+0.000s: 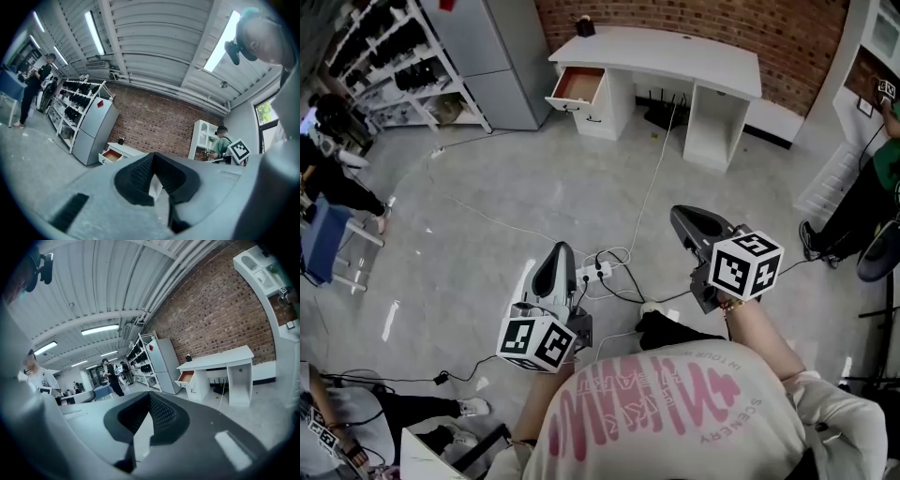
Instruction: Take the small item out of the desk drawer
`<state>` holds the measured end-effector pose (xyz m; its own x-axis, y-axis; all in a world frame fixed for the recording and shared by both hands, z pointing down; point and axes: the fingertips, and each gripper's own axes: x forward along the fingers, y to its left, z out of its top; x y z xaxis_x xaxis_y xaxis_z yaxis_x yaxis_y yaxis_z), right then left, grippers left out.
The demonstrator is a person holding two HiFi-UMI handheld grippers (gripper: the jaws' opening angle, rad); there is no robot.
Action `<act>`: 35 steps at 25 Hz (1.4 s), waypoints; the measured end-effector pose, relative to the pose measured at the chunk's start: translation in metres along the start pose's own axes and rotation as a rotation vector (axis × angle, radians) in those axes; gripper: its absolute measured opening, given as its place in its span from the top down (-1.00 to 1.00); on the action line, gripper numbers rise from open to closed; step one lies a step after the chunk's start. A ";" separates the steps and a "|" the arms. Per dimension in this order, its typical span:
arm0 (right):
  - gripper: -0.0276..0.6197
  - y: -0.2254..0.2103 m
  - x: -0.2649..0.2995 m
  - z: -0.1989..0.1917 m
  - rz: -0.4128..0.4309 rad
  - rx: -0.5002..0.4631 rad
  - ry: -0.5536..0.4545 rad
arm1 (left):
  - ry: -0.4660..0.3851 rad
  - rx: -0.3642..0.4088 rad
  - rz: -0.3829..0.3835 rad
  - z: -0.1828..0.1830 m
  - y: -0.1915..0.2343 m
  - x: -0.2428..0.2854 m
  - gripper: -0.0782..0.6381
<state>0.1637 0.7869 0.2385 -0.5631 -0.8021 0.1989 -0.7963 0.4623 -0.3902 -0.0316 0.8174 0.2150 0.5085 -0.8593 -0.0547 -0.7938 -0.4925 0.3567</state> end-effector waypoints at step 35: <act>0.88 -0.215 0.220 0.147 0.103 0.004 -0.027 | -0.063 0.045 0.020 0.021 0.073 0.313 0.77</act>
<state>0.2431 0.4557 0.2340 -0.6358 -0.7603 0.1329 -0.7334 0.5415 -0.4109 0.0629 0.5097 0.2043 0.4711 -0.8755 -0.1073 -0.8188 -0.4794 0.3160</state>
